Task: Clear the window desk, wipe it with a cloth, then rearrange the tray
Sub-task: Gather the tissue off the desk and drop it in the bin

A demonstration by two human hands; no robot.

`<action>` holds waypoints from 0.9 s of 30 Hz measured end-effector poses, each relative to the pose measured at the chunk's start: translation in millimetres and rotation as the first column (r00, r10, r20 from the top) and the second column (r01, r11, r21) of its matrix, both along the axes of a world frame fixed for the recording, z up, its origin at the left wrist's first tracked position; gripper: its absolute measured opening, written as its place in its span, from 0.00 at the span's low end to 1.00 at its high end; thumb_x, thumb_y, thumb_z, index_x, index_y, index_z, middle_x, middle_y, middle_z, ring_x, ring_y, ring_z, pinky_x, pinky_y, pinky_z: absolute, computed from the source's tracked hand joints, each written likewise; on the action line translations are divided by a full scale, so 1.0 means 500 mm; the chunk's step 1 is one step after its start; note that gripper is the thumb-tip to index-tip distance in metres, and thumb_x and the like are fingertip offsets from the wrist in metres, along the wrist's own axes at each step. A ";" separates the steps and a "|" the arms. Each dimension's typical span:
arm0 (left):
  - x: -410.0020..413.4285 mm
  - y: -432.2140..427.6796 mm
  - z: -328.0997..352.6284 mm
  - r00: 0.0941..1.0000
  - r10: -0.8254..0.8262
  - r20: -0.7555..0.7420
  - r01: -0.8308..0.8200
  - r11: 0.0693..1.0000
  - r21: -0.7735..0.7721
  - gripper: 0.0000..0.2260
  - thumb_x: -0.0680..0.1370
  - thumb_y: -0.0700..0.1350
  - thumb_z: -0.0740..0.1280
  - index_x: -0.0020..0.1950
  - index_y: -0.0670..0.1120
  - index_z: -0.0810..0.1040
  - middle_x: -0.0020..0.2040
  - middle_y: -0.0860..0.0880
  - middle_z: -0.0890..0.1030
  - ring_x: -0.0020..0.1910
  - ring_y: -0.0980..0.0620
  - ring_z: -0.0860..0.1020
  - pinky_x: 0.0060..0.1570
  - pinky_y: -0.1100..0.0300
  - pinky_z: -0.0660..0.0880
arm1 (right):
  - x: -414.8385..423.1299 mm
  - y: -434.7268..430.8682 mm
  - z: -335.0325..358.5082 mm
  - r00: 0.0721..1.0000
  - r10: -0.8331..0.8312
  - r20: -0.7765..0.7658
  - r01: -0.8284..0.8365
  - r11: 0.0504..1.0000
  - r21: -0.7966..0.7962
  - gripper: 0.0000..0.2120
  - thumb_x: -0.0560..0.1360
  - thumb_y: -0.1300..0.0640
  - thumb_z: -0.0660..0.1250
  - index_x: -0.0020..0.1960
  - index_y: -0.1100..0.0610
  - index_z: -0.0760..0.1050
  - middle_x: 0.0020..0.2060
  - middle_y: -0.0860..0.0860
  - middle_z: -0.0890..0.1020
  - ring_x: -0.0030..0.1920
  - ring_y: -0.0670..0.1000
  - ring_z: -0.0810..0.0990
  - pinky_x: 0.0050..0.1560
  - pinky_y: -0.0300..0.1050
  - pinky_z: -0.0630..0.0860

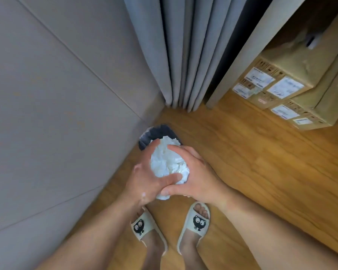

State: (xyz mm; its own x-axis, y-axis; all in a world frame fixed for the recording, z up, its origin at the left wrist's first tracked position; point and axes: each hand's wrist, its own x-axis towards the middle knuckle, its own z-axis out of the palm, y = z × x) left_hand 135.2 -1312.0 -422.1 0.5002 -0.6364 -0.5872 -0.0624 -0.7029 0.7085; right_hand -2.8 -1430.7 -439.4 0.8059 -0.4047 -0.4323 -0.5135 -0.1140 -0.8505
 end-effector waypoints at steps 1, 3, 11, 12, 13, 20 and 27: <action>0.008 -0.004 -0.031 1.000 0.000 0.000 0.000 1.000 -0.002 0.46 0.59 0.59 0.81 0.75 0.62 0.67 0.65 0.61 0.80 0.64 0.62 0.78 0.66 0.55 0.77 | 0.007 -0.004 -0.033 1.000 0.000 -0.003 0.000 1.000 -0.006 0.55 0.53 0.30 0.79 0.77 0.39 0.63 0.70 0.35 0.65 0.69 0.34 0.65 0.67 0.28 0.62; 0.021 -0.011 -0.086 1.000 -0.004 0.018 0.004 1.000 0.003 0.44 0.61 0.57 0.83 0.74 0.61 0.69 0.63 0.61 0.80 0.61 0.63 0.79 0.65 0.58 0.76 | 0.019 -0.011 -0.090 1.000 -0.003 -0.021 0.002 1.000 -0.016 0.55 0.55 0.33 0.82 0.77 0.40 0.63 0.70 0.37 0.66 0.67 0.34 0.65 0.62 0.22 0.60; 0.051 -0.030 -0.223 0.995 0.004 0.101 -0.010 0.998 0.060 0.51 0.64 0.54 0.84 0.80 0.61 0.59 0.74 0.55 0.69 0.70 0.55 0.71 0.64 0.59 0.71 | 0.033 -0.018 -0.212 0.997 -0.034 -0.068 0.027 0.995 -0.097 0.52 0.60 0.32 0.80 0.78 0.43 0.63 0.75 0.40 0.63 0.73 0.38 0.63 0.67 0.30 0.61; 0.052 -0.032 -0.226 0.994 -0.001 0.114 -0.007 0.997 0.072 0.51 0.64 0.54 0.84 0.80 0.61 0.59 0.75 0.54 0.68 0.71 0.54 0.70 0.64 0.59 0.70 | 0.033 -0.019 -0.218 0.997 -0.030 -0.077 0.022 0.994 -0.104 0.51 0.60 0.32 0.80 0.78 0.43 0.63 0.75 0.40 0.63 0.74 0.39 0.62 0.68 0.32 0.61; 0.052 -0.033 -0.228 0.992 -0.002 0.126 -0.008 0.997 0.077 0.51 0.64 0.54 0.84 0.80 0.60 0.59 0.76 0.54 0.66 0.72 0.54 0.69 0.64 0.61 0.68 | 0.033 -0.019 -0.221 0.996 -0.026 -0.085 0.017 0.994 -0.106 0.51 0.60 0.32 0.80 0.78 0.43 0.63 0.76 0.40 0.63 0.74 0.40 0.62 0.69 0.33 0.61; 0.058 -0.037 -0.229 0.980 -0.022 0.198 0.012 0.999 0.048 0.50 0.64 0.62 0.81 0.80 0.59 0.59 0.81 0.53 0.60 0.79 0.52 0.62 0.74 0.55 0.66 | 0.041 -0.016 -0.221 0.995 -0.048 -0.089 0.040 0.995 -0.093 0.52 0.60 0.30 0.79 0.78 0.44 0.63 0.75 0.41 0.66 0.75 0.42 0.65 0.74 0.45 0.68; 0.060 -0.046 -0.182 0.989 -0.071 0.132 0.068 0.997 0.026 0.50 0.67 0.59 0.81 0.82 0.59 0.56 0.81 0.55 0.59 0.79 0.54 0.61 0.75 0.49 0.68 | 0.028 0.000 -0.182 0.994 -0.097 -0.051 0.093 0.992 -0.083 0.49 0.60 0.31 0.79 0.76 0.44 0.66 0.74 0.37 0.66 0.73 0.40 0.66 0.72 0.49 0.71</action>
State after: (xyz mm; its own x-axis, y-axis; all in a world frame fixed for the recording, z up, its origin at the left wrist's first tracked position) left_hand 165.4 -1335.0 -512.9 0.5300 -0.6602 -0.5321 -0.2043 -0.7085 0.6755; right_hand 11.3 -1430.6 -530.4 0.7381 -0.5134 -0.4377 -0.5708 -0.1292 -0.8109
